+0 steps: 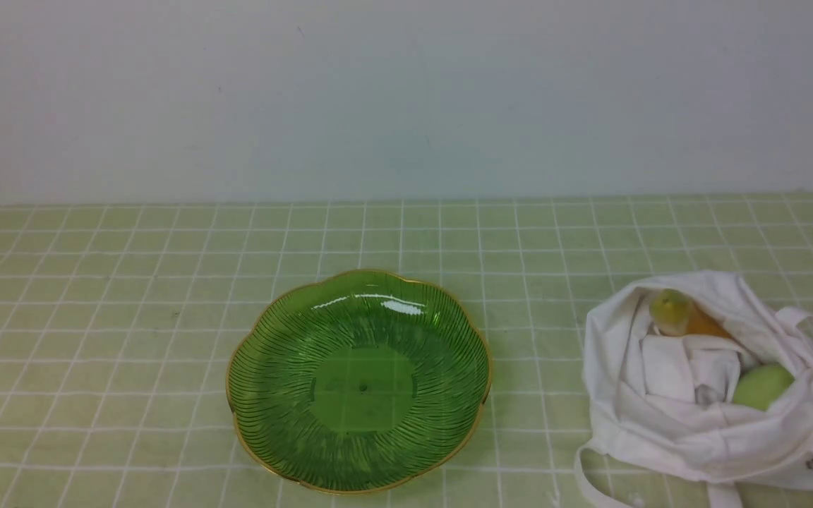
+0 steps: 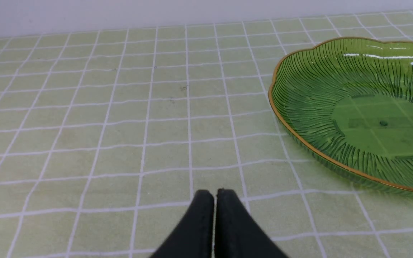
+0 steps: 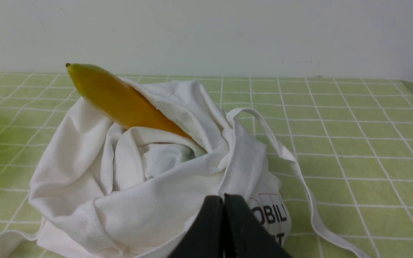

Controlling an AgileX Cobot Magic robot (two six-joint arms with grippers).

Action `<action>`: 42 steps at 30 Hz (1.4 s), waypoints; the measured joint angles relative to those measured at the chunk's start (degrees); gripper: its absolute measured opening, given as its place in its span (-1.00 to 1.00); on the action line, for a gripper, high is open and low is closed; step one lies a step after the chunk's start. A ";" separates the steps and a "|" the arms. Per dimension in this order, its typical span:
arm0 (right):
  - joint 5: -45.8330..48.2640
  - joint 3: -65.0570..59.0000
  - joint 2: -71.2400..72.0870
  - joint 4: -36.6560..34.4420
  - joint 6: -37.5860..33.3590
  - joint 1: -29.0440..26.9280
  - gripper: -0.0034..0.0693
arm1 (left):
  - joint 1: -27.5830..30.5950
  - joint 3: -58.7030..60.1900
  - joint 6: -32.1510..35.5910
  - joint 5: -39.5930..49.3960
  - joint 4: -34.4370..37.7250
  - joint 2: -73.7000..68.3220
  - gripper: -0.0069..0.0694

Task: Take the fruit out of the bag on the green coffee tablecloth and place them on the plate.
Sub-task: 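Reach into the bag and grasp the banana with the right gripper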

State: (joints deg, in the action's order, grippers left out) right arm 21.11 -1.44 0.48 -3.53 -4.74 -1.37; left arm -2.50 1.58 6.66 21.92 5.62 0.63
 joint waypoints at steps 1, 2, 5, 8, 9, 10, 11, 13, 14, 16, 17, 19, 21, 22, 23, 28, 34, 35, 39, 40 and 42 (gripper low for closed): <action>0.00 0.00 0.00 0.00 0.00 0.00 -0.94 | 0.00 0.00 0.00 0.00 0.00 0.00 -0.84; 0.00 0.00 0.00 0.00 0.00 0.00 -0.94 | 0.00 0.00 0.00 0.00 0.00 0.00 -0.84; 0.00 0.00 0.00 0.00 0.00 0.00 -0.94 | 0.00 0.00 0.00 0.00 0.00 0.00 -0.84; 0.00 0.00 0.00 0.00 0.00 0.00 -0.94 | 0.00 0.00 0.00 0.00 0.00 0.00 -0.84; 0.00 0.00 0.00 0.00 0.05 0.00 -0.94 | 0.00 0.00 0.00 0.00 0.00 0.00 -0.84; 0.00 0.00 0.00 0.00 0.11 0.00 -0.94 | 0.00 0.00 0.00 0.00 0.00 0.00 -0.84; 0.00 0.00 0.00 0.00 0.17 0.00 -0.94 | 0.00 0.00 0.00 0.00 0.00 0.00 -0.84; 0.00 0.00 0.00 0.00 0.36 0.00 -0.94 | 0.00 0.00 0.00 0.00 0.00 0.00 -0.84; -0.06 0.00 0.00 -0.13 0.47 0.00 -0.94 | 0.00 0.00 0.00 0.00 0.00 0.00 -0.84; -3.00 -0.22 0.00 -3.20 2.47 0.11 -0.94 | 0.00 0.00 0.00 0.00 0.00 0.00 -0.84; -4.30 -0.29 0.00 -5.05 3.21 0.18 -0.94 | 0.00 0.00 0.00 0.00 0.00 0.00 -0.84; -10.58 -0.29 0.00 -11.07 6.58 0.56 -0.94 | 0.00 0.00 0.00 0.00 0.00 0.00 -0.84; -15.71 -0.29 0.00 -16.59 9.55 0.77 -0.94 | 0.00 0.00 0.00 0.00 0.00 0.00 -0.84; -17.95 -0.29 0.00 -18.66 10.85 0.82 -0.94 | 0.00 0.00 0.00 0.00 0.00 0.00 -0.84; -20.50 -0.29 0.00 -22.39 11.94 0.82 -0.94 | 0.00 0.00 0.00 0.00 0.00 0.00 -0.84; -28.85 -0.29 0.00 -31.17 13.06 0.82 -0.94 | 0.00 0.00 0.00 0.00 0.00 0.00 -0.84; -31.10 -0.29 0.00 -34.13 13.11 0.82 -0.94 | 0.00 0.00 0.00 0.00 0.00 0.00 -0.84; -31.25 -0.29 0.00 -34.16 13.11 0.82 -0.94 | 0.00 0.00 0.00 0.00 0.00 0.00 -0.84; -34.08 -0.29 0.00 -34.24 13.29 1.03 -0.94 | 0.00 0.00 0.00 0.00 0.00 0.00 -0.84; -34.66 -0.21 0.00 -33.77 13.29 1.20 -0.94 | 0.00 0.00 0.00 0.00 0.00 0.00 -0.84; -30.98 2.62 0.00 -30.73 13.29 1.66 -0.94 | 0.00 0.00 0.00 0.00 0.00 0.00 -0.84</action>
State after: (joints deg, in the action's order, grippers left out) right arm -9.87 1.18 0.48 -34.26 8.55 0.30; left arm -2.50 1.58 6.66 21.92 5.62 0.63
